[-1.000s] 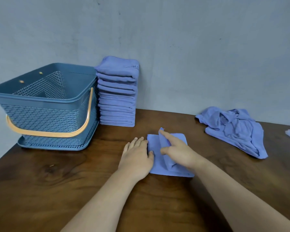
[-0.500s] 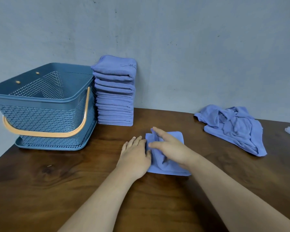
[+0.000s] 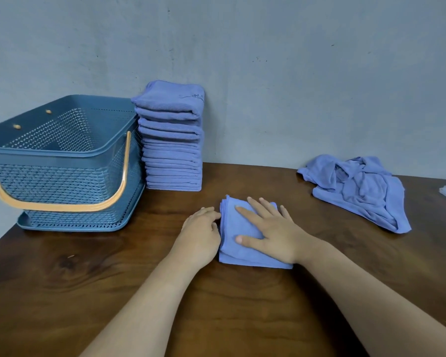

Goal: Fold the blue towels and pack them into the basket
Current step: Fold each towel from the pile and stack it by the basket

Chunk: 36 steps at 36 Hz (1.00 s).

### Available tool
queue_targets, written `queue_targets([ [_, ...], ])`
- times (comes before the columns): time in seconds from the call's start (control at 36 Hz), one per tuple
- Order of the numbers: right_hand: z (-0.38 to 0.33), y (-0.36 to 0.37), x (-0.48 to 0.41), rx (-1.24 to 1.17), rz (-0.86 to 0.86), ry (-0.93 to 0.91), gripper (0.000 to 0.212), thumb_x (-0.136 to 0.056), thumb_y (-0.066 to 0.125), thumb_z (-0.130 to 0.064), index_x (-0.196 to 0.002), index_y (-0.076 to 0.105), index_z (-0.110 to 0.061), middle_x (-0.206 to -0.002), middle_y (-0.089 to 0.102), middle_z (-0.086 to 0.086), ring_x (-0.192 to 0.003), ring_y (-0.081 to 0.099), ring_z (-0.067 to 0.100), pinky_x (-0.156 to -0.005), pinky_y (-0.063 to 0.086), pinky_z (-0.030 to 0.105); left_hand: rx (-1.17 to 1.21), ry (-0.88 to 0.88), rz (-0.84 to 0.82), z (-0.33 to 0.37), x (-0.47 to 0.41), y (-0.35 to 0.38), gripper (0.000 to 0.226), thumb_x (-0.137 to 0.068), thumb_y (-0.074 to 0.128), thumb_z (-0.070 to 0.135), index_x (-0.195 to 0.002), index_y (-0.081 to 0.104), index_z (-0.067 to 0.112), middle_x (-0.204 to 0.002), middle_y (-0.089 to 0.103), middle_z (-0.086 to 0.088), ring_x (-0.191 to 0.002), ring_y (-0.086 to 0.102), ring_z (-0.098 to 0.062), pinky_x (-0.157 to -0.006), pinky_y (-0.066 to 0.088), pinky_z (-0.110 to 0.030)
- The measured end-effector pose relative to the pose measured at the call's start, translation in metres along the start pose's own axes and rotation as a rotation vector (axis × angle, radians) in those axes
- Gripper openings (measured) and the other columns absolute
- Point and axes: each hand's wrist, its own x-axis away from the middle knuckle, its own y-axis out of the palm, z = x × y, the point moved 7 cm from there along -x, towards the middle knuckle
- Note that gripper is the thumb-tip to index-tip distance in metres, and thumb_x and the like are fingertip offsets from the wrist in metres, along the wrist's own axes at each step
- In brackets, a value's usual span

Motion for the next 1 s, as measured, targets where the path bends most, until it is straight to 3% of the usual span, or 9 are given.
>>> queue_targets([
  [0.19, -0.005, 0.002, -0.006, 0.099, -0.058, -0.03, 0.091, -0.077, 0.017, -0.106, -0.151, -0.02, -0.069, -0.175, -0.02, -0.01, -0.162, -0.017, 0.028, -0.127, -0.005, 0.064, 0.14, 0.002, 0.181, 0.015, 0.006, -0.018, 0.04, -0.113, 0.039, 0.033, -0.15, 0.054, 0.027, -0.151, 0.055, 0.009, -0.138, 0.05, -0.011, -0.106, 0.037, -0.024],
  [0.36, -0.001, 0.001, -0.003, 0.006, -0.018, -0.078, 0.078, -0.087, 0.024, -0.094, -0.151, -0.015, -0.071, -0.176, -0.016, -0.013, -0.162, -0.017, 0.021, -0.13, -0.003, 0.055, -0.295, 0.099, -0.143, 0.029, 0.021, 0.026, 0.065, -0.111, 0.013, 0.059, -0.171, 0.007, 0.034, -0.177, -0.003, 0.018, -0.163, -0.014, -0.009, -0.133, -0.003, -0.048],
  [0.53, 0.012, -0.005, 0.0, -0.307, 0.082, -0.055, 0.05, -0.111, 0.041, -0.05, -0.158, 0.03, -0.059, -0.174, 0.002, -0.024, -0.16, -0.014, 0.002, -0.131, -0.004, 0.045, -0.48, -0.046, -0.273, 0.013, 0.025, 0.032, 0.073, -0.107, 0.004, 0.064, -0.167, -0.019, 0.029, -0.177, -0.016, 0.01, -0.162, -0.023, -0.017, -0.13, -0.01, -0.056],
  [0.61, 0.02, -0.019, 0.009, -0.358, 0.364, 0.027, 0.047, -0.107, 0.054, -0.036, -0.154, 0.049, -0.044, -0.171, 0.027, -0.016, -0.161, 0.01, 0.009, -0.129, 0.015, 0.041, -0.426, -0.037, -0.267, 0.016, 0.025, 0.031, 0.075, -0.109, 0.013, 0.062, -0.17, -0.01, 0.025, -0.179, -0.008, 0.009, -0.163, -0.016, -0.015, -0.131, -0.006, -0.054],
  [0.69, 0.044, -0.033, 0.035, -0.354, 0.699, 0.3, 0.028, -0.097, 0.062, -0.049, -0.123, 0.065, -0.04, -0.131, 0.057, -0.02, -0.127, 0.05, 0.014, -0.098, 0.046, 0.037, -0.256, -0.029, -0.081, 0.018, 0.019, 0.014, 0.062, -0.106, 0.032, 0.063, -0.159, 0.034, 0.032, -0.161, 0.04, 0.012, -0.155, 0.028, -0.016, -0.128, 0.019, -0.045],
  [0.75, 0.055, -0.027, 0.041, -0.243, 0.636, 0.464, 0.033, -0.091, 0.054, -0.072, -0.102, 0.061, -0.042, -0.109, 0.054, -0.022, -0.107, 0.05, 0.013, -0.086, 0.042, 0.036, -0.215, -0.057, 0.107, 0.016, 0.014, -0.001, 0.052, -0.103, 0.038, 0.066, -0.141, 0.049, 0.031, -0.135, 0.053, 0.015, -0.131, 0.045, -0.012, -0.112, 0.035, -0.038],
  [0.83, 0.059, -0.011, 0.037, -0.191, 0.462, 0.498, 0.047, -0.084, 0.046, -0.087, -0.099, 0.06, -0.045, -0.109, 0.049, -0.024, -0.108, 0.043, 0.009, -0.093, 0.036, 0.038, -0.292, -0.079, 0.193, 0.014, 0.01, -0.004, 0.053, -0.1, 0.036, 0.074, -0.129, 0.056, 0.035, -0.12, 0.05, 0.017, -0.114, 0.043, -0.009, -0.102, 0.037, -0.034],
  [0.92, 0.055, -0.008, 0.03, -0.324, 0.446, 0.456, 0.036, -0.086, 0.057, -0.077, -0.099, 0.06, -0.044, -0.11, 0.053, -0.027, -0.109, 0.04, 0.007, -0.096, 0.03, 0.036, -0.313, -0.06, 0.188, 0.013, 0.009, 0.003, 0.056, -0.096, 0.038, 0.079, -0.128, 0.055, 0.036, -0.122, 0.048, 0.017, -0.119, 0.042, -0.01, -0.108, 0.036, -0.034],
  [1.0, 0.05, -0.009, 0.027, -0.57, 0.471, 0.411, 0.019, -0.09, 0.066, -0.056, -0.094, 0.06, -0.038, -0.098, 0.065, -0.021, -0.102, 0.056, 0.009, -0.093, 0.045, 0.039, -0.28, -0.049, 0.177, 0.009, 0.007, 0.006, 0.059, -0.095, 0.041, 0.079, -0.132, 0.053, 0.035, -0.129, 0.048, 0.017, -0.129, 0.042, -0.011, -0.116, 0.034, -0.036],
])
